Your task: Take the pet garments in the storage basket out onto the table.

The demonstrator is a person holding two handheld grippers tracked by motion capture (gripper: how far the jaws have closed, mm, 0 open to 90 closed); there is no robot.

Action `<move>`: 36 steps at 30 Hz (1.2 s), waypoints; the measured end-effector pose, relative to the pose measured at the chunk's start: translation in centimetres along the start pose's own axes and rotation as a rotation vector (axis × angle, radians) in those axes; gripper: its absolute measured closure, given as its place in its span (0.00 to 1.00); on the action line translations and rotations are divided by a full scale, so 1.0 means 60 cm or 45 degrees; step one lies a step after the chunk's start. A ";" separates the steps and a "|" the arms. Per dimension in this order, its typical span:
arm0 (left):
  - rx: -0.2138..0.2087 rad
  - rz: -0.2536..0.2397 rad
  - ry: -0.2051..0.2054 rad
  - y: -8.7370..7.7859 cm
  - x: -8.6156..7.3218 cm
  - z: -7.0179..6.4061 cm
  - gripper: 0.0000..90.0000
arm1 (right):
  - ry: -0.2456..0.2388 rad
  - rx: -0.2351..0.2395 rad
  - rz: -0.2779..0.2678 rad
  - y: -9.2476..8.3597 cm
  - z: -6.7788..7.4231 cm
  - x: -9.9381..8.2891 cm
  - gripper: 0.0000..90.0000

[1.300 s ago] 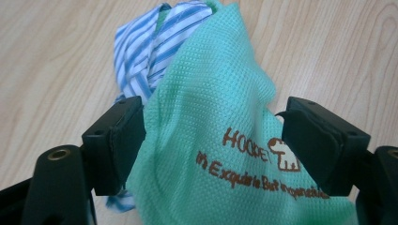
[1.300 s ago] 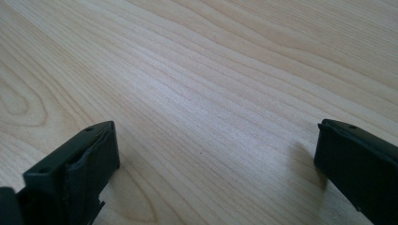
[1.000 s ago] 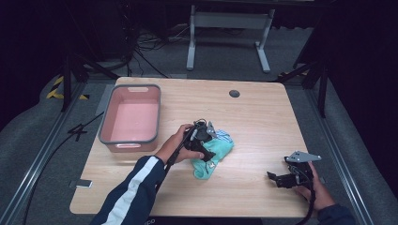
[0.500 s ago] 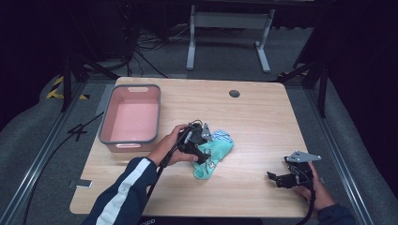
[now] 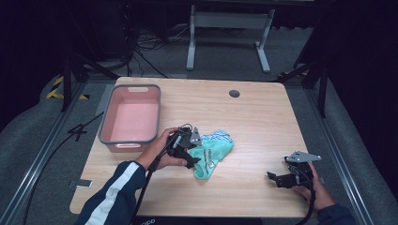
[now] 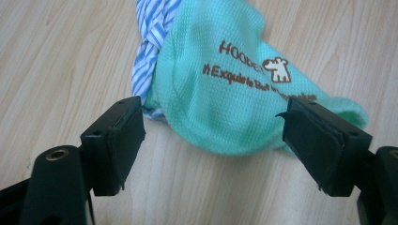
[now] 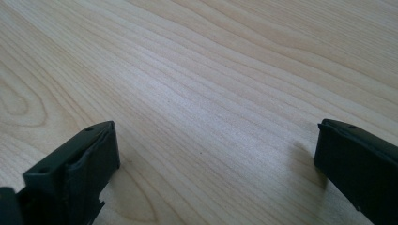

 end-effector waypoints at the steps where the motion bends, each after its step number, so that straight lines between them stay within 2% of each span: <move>1: 0.002 -0.001 0.002 -0.002 -0.007 0.000 0.24 | 0.000 0.000 0.000 0.000 0.000 0.000 0.01; 11: 0.013 0.024 0.006 -0.008 -0.039 -0.006 0.24 | 0.001 -0.001 0.000 0.000 0.000 0.000 0.01; 19: 0.041 0.055 0.019 -0.015 -0.080 -0.014 0.24 | 0.002 0.000 0.000 0.000 0.000 0.000 0.01; 28: 0.056 0.073 -0.010 -0.026 -0.128 -0.015 0.24 | 0.002 -0.002 0.000 0.000 0.000 0.000 0.01; 36: 0.074 0.070 -0.066 -0.029 -0.176 -0.014 0.24 | 0.004 -0.004 0.000 0.000 0.000 0.000 0.01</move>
Point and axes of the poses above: each handheld gripper's, and its own axes: y roughly forward along the jaws, x roughly out of its top, z roughly to its left, the point moved 5 cm from there along y, roughly forward along the jaws, and after that the axes turned 3 degrees about z, right-handed, at the moved point
